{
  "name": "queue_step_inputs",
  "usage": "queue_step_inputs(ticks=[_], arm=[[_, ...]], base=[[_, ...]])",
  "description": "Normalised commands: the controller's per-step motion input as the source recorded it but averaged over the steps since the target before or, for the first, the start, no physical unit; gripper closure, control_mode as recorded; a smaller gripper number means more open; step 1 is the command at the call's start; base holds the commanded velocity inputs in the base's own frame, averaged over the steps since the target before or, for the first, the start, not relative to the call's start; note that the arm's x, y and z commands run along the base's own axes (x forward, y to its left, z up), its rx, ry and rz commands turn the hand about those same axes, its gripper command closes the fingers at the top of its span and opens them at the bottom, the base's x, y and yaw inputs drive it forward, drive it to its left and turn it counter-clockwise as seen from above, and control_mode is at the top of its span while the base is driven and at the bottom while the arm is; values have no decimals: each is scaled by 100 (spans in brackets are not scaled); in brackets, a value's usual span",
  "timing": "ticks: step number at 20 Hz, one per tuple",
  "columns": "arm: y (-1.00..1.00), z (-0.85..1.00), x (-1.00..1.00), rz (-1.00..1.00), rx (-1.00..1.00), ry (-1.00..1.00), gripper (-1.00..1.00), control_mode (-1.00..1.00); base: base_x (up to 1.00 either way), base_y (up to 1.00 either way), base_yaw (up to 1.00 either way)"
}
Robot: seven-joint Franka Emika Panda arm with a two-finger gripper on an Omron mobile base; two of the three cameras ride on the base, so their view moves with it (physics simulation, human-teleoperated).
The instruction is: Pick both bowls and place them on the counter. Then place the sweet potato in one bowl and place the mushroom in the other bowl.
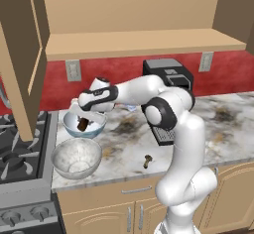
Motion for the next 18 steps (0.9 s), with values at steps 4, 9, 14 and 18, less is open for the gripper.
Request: queue_step_inputs(ticks=[4,9,14,18], arm=[[0,-11,17,0,-1,0,100,-100],[4,-11,18,0,-2,0,100,-100],[13,-4,17,0,-3,1,-100,-100],[9,-1,9,0,-1,1,-100,-100]], base=[[0,0,0],[0,0,0],[0,0,0],[0,0,0]])
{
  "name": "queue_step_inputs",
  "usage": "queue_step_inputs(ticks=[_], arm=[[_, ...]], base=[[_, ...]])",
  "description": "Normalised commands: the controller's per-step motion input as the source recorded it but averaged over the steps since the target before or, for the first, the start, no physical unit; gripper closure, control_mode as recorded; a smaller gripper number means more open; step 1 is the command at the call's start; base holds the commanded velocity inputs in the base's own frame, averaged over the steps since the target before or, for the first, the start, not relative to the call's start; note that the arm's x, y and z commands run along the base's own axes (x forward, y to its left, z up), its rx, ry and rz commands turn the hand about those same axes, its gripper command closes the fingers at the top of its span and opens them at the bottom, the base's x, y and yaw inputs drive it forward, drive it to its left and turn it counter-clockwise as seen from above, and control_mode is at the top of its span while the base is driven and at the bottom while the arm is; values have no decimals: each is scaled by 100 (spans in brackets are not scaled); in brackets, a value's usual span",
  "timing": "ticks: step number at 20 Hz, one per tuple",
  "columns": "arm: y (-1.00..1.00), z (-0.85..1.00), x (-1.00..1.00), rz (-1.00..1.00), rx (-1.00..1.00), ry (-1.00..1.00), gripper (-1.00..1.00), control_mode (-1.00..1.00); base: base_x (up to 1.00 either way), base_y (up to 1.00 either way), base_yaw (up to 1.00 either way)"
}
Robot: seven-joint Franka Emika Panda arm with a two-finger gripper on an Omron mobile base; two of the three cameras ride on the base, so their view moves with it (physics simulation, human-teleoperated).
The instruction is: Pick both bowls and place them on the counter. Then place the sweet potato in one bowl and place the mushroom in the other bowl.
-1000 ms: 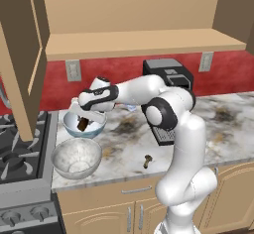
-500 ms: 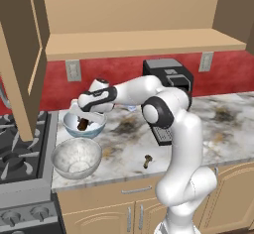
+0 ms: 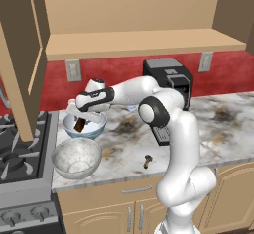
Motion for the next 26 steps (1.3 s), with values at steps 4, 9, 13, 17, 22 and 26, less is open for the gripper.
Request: queue_step_inputs(ticks=[4,9,13,17,22,26], arm=[[9,3,0,0,-1,0,-100,-100],[1,9,0,0,0,0,-100,-100],[0,23,-7,0,0,0,-100,-100],[-6,19,-17,0,0,0,-100,-100],[-17,16,-30,0,0,-8,-100,-100],[-18,20,-27,0,0,-18,-100,-100]], base=[[0,0,0],[0,0,0],[0,0,0],[0,0,0],[0,0,0],[0,0,0]])
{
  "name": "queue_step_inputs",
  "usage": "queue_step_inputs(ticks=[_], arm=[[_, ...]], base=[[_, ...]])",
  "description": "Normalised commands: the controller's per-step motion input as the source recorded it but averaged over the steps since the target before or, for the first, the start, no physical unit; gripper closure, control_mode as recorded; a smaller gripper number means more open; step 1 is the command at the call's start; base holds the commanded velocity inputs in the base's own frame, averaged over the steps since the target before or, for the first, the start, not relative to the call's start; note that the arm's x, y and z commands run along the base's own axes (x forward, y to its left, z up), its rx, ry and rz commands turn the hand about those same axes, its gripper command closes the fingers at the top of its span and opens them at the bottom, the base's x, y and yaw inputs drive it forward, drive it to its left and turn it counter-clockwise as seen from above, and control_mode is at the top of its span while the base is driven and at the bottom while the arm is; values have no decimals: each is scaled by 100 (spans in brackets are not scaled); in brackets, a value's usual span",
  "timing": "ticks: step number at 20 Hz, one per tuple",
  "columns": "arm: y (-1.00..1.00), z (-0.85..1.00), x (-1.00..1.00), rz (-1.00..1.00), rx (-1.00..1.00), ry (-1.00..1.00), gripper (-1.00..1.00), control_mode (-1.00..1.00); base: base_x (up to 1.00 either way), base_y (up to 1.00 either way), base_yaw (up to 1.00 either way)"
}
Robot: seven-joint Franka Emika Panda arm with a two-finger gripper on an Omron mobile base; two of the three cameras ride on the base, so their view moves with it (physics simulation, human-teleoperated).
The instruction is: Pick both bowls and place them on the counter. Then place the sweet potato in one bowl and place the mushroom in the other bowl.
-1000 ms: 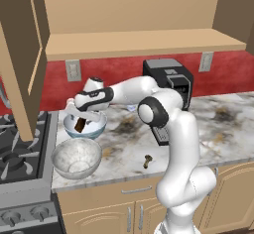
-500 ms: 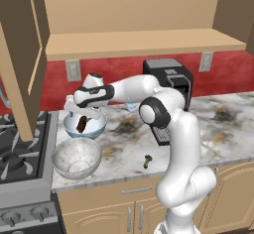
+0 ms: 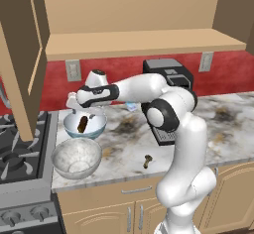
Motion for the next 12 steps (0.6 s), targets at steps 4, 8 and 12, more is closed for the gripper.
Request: queue_step_inputs(ticks=[4,8,12], arm=[[-36,14,-37,0,3,-19,-100,-100],[-29,20,-46,0,4,-18,-100,-100],[-26,36,-38,0,3,-17,-100,-100]], base=[[0,0,0],[0,0,0],[0,0,0]])
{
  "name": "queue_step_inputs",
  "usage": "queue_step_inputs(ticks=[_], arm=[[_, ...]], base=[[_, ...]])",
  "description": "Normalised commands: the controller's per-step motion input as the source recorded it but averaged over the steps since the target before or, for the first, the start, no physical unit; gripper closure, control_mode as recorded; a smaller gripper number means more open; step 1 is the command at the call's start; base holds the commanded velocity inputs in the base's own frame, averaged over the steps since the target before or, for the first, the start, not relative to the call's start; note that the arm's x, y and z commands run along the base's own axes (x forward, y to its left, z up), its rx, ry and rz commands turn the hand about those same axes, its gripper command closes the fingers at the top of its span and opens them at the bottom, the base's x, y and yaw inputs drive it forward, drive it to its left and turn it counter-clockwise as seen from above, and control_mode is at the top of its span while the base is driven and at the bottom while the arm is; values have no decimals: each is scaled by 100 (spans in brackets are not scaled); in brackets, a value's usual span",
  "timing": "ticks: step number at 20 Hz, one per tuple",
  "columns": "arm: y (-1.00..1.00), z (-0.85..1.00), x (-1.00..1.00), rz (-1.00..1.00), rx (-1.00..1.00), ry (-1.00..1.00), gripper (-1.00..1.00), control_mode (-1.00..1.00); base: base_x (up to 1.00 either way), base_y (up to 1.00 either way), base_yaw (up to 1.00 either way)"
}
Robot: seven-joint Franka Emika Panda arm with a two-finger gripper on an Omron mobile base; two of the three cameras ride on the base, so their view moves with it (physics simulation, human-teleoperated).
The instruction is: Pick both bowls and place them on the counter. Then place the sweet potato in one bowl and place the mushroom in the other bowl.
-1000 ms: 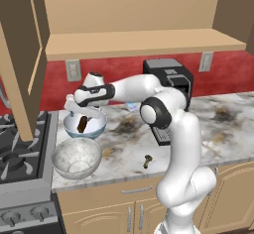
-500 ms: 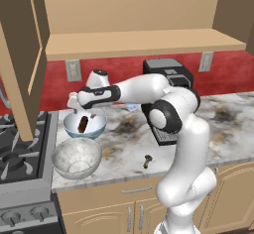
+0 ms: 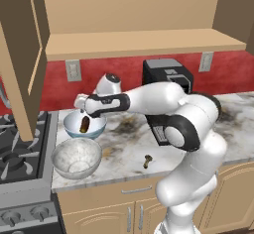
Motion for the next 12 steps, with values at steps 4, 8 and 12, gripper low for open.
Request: queue_step_inputs(ticks=[4,8,12], arm=[[-29,45,-42,0,2,-18,-100,-100],[-37,37,-60,0,2,-13,-100,-100],[-33,14,-69,0,0,-6,-100,-100]], base=[[0,0,0],[0,0,0],[0,0,0]])
